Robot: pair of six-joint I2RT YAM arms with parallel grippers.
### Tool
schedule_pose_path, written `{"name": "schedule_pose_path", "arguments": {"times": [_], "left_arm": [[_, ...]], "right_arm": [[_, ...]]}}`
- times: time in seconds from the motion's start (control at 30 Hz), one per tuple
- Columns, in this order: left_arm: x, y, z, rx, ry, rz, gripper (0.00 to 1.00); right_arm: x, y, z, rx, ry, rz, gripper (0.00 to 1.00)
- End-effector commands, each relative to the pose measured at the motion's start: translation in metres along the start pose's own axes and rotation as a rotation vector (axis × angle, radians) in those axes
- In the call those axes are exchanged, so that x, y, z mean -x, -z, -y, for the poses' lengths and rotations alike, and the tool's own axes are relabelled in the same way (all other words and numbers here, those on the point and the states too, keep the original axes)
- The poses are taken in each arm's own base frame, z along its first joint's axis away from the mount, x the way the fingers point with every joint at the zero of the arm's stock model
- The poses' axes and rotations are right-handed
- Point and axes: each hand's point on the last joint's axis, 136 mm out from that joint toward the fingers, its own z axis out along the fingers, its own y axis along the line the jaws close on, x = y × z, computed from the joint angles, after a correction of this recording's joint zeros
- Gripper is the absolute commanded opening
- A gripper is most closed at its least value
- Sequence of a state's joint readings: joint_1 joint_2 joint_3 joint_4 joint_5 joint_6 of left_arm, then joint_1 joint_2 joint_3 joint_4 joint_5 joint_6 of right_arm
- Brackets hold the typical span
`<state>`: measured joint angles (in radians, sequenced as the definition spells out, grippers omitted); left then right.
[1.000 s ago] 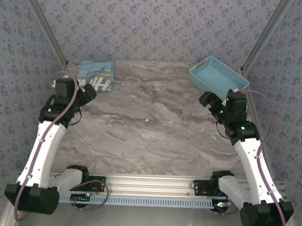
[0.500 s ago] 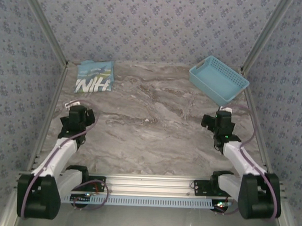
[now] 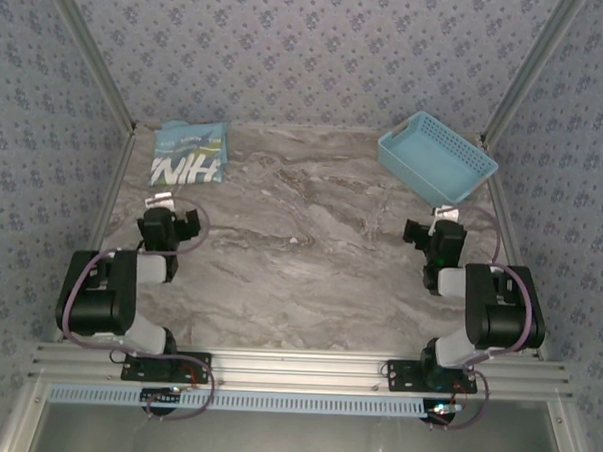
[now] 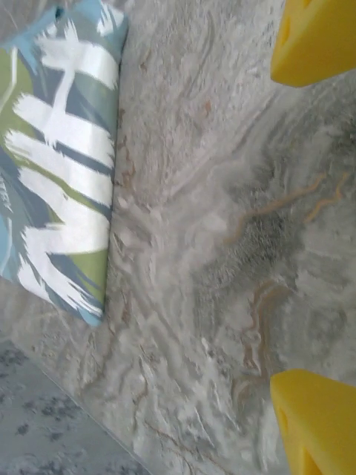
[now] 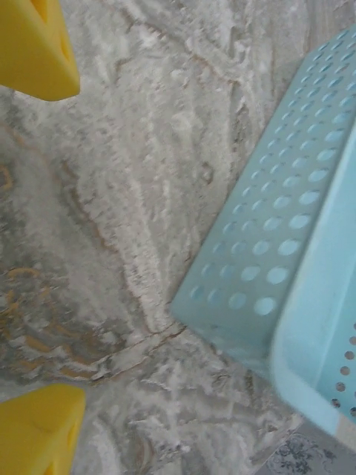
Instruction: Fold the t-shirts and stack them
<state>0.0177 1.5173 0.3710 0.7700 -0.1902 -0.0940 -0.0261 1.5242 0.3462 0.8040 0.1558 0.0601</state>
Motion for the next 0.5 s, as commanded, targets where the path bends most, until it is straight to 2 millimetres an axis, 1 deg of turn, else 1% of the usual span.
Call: {"name": "schedule_pose_path", "arguments": {"times": [0.0, 0.03, 0.1, 0.13, 0.17, 0.23, 0.47], "left_arm": [[0.023, 0.009, 0.0, -0.006, 0.022, 0.137, 0.98], [0.024, 0.005, -0.001, 0.0, 0.023, 0.139, 0.98], [0.024, -0.002, 0.004, -0.012, 0.004, 0.081, 0.98], [0.025, -0.001, 0.005, -0.015, 0.005, 0.1, 0.98], [0.024, -0.001, 0.004, -0.014, 0.005, 0.099, 0.98], [0.025, -0.001, 0.004, -0.014, 0.005, 0.099, 0.98], [0.024, -0.001, 0.004, -0.011, 0.001, 0.095, 0.98]], "right_arm": [[0.021, 0.011, 0.0, 0.014, -0.028, 0.148, 1.0], [0.021, 0.01, 0.0, 0.016, -0.034, 0.151, 1.0], [0.024, 0.004, -0.002, 0.019, 0.012, 0.132, 1.0], [0.028, 0.0, -0.001, 0.006, 0.009, 0.115, 1.0], [0.027, -0.002, -0.003, 0.001, 0.008, 0.098, 1.0], [0.025, -0.002, -0.005, -0.01, 0.036, 0.102, 1.0], [0.025, -0.001, -0.007, 0.0, 0.04, 0.104, 1.0]]}}
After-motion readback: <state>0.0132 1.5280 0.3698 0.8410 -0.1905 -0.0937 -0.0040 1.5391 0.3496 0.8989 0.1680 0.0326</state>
